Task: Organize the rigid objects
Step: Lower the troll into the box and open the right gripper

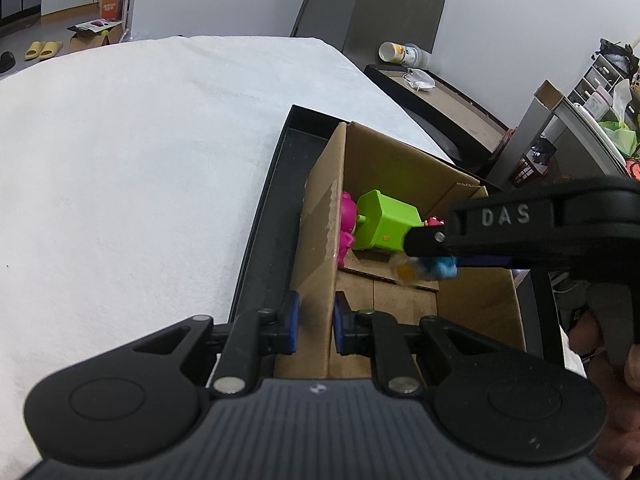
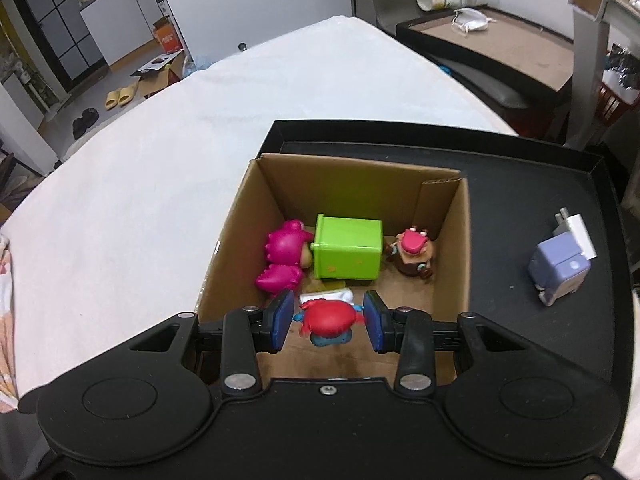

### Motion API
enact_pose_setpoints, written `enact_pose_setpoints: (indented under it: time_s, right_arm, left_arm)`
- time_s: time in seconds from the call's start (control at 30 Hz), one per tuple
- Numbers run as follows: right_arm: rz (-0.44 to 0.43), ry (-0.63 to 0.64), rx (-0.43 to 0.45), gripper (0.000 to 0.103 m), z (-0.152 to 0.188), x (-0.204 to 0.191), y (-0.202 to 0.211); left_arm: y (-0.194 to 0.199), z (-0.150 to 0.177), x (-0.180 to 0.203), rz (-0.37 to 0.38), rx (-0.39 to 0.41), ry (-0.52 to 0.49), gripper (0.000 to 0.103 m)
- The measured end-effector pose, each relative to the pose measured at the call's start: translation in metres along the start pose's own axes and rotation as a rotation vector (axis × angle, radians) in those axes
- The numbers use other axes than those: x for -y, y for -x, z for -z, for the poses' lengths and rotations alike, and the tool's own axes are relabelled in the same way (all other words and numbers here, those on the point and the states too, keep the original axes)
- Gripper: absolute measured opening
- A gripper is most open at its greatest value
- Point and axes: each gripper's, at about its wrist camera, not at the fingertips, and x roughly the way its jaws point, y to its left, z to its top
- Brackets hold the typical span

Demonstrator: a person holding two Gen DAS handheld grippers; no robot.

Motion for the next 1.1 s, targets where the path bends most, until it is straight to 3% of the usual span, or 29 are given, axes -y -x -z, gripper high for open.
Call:
enact_pose_setpoints:
  time_s: [0.1,0.33,0.47,0.77,1.1]
  right_arm:
    - [-0.031,-0.021,0.025,0.045,-0.002,0.001,0.001]
    - [0.002,-0.006,0.043,0.048,0.000,0.006,0.015]
    - [0.050,0.000,0.076,0.064,0.003,0.014,0.027]
    - [0.102,0.005,0.104,0.071,0.012,0.043,0.051]
    - [0.103,0.041,0.160,0.072,0.026,0.073,0.076]
  left_arm:
    - [-0.001,-0.001,0.000,0.003,-0.001,0.004,0.016]
    - [0.000,0.000,-0.001,0.007,-0.002,0.010,0.016]
    - [0.001,0.000,-0.001,0.003,-0.002,0.009,0.016]
    - [0.000,-0.001,0.001,-0.008,-0.005,0.007,0.016]
    - [-0.001,0.000,0.005,-0.031,-0.010,-0.002,0.016]
